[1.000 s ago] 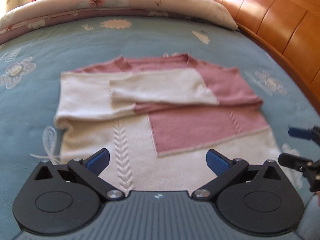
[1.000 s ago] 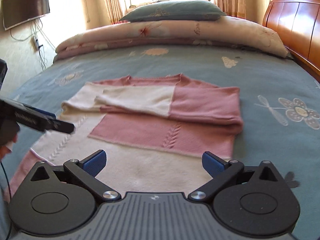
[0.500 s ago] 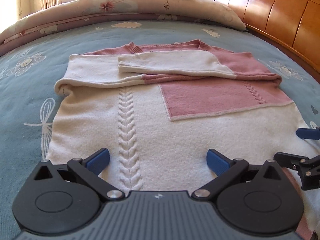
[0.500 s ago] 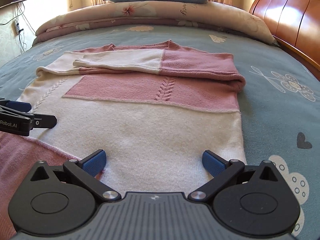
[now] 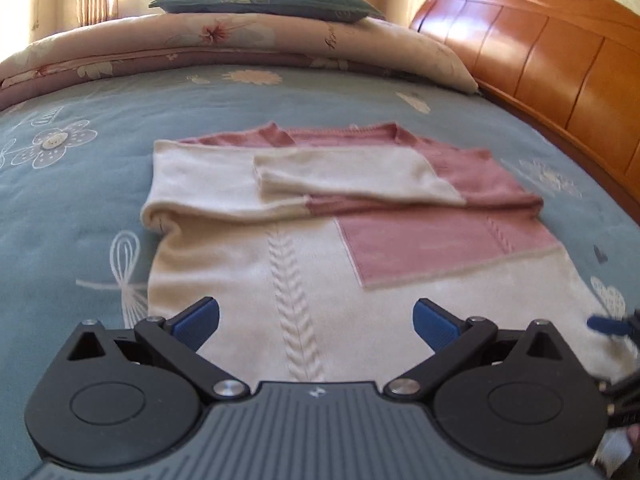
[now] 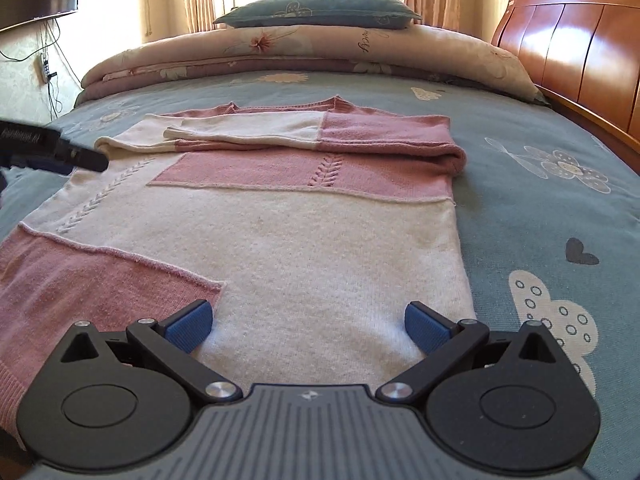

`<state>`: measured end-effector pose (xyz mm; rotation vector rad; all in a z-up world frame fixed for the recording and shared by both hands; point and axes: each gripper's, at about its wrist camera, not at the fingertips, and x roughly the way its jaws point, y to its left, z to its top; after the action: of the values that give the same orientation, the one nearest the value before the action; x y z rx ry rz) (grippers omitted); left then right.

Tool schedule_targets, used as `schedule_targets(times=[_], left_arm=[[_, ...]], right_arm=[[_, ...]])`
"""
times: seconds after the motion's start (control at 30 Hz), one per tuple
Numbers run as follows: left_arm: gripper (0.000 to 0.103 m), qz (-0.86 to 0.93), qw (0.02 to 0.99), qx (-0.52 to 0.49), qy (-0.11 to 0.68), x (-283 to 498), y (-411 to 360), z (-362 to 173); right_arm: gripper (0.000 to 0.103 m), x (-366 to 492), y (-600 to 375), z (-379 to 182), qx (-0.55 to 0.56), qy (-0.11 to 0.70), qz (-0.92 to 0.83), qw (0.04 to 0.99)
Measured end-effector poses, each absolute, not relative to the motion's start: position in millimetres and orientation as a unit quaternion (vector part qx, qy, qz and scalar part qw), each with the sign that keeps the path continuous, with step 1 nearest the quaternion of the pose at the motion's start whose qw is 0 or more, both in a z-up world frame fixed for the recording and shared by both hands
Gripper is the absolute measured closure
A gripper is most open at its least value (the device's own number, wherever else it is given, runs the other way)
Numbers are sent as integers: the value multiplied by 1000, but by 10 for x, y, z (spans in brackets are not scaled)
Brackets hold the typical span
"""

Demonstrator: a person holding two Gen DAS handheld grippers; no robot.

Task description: Fold clothes

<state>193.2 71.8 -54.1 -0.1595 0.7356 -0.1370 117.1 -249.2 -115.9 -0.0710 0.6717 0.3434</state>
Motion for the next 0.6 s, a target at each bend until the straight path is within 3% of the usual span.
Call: schedule_targets(times=[0.2, 0.6], left_arm=[[1, -43, 900, -201, 383, 2551, 1197, -825], [1, -72, 899, -181, 392, 2312, 1095, -664]], right_arm=[[0, 1158, -2532, -1187, -28, 316, 177, 932], [0, 1167, -2531, -1205, -26, 312, 180, 932]])
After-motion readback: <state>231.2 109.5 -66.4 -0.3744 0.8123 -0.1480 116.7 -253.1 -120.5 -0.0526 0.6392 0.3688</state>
